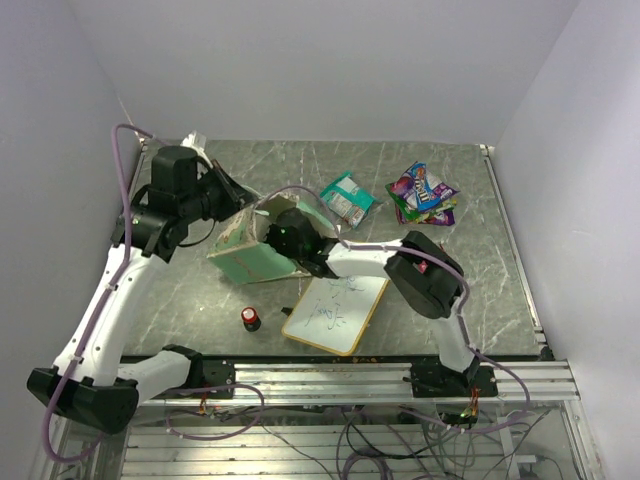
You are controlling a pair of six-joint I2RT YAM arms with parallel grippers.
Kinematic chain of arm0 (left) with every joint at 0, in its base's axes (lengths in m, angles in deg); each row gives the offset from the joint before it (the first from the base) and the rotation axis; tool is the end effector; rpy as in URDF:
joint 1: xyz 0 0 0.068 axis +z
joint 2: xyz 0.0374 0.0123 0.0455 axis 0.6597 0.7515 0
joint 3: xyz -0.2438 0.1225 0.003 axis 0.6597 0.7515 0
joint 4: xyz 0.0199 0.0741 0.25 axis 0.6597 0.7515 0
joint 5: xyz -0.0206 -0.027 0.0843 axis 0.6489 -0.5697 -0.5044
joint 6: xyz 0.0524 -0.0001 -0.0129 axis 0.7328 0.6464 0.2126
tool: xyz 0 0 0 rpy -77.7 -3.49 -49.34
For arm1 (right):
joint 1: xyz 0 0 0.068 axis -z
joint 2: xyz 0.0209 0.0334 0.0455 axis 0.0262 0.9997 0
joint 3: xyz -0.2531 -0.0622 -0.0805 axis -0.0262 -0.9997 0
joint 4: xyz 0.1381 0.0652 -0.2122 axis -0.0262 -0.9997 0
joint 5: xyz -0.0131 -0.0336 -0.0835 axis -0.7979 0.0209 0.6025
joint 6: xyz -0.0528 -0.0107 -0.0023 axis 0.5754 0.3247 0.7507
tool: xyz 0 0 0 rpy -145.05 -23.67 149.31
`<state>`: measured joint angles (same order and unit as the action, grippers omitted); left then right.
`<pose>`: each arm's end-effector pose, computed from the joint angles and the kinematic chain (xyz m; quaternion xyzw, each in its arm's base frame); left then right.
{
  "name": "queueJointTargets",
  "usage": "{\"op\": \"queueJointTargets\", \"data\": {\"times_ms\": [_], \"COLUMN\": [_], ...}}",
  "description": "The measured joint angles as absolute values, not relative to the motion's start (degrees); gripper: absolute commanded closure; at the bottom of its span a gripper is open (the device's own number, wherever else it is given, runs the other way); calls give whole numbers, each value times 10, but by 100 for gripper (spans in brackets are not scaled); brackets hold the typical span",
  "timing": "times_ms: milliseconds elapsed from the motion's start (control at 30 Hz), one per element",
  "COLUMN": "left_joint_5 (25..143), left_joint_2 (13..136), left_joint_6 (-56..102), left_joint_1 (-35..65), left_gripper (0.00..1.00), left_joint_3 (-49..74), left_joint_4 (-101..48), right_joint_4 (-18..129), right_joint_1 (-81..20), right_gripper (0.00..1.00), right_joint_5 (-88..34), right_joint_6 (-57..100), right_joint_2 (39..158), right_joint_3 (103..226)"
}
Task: Take the snacks out of the paper bag
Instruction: Take out the snack from the paper bag.
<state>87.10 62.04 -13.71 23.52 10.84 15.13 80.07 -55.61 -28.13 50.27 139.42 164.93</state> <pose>0.2108 -0.0748 0.4025 -0.1765 0.8374 -0.3496 0.3814 0.2741 0.3875 0.1654 -0.5396 0.6244 0.2130 0.5230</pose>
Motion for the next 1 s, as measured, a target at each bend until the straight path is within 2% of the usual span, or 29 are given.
{"op": "queueJointTargets", "data": {"times_ms": [267, 567, 767, 1000], "left_joint_5": [841, 797, 838, 903], "left_joint_2": [667, 681, 681, 694], "left_joint_6": [-101, -72, -70, -82], "left_joint_1": [239, 259, 261, 262], "left_gripper": [93, 93, 93, 93], "left_joint_3": [-36, -73, -46, 9], "left_joint_4": [187, 257, 245, 219], "right_joint_4": [702, 646, 580, 582], "right_joint_1": [-555, -545, -545, -545], "right_gripper": [100, 100, 100, 100], "right_joint_5": [-287, -283, -274, -280], "right_joint_6": [513, 504, 492, 464], "right_joint_2": [1281, 1230, 1196, 1152], "right_joint_3": [1607, 1591, 1624, 1646]}}
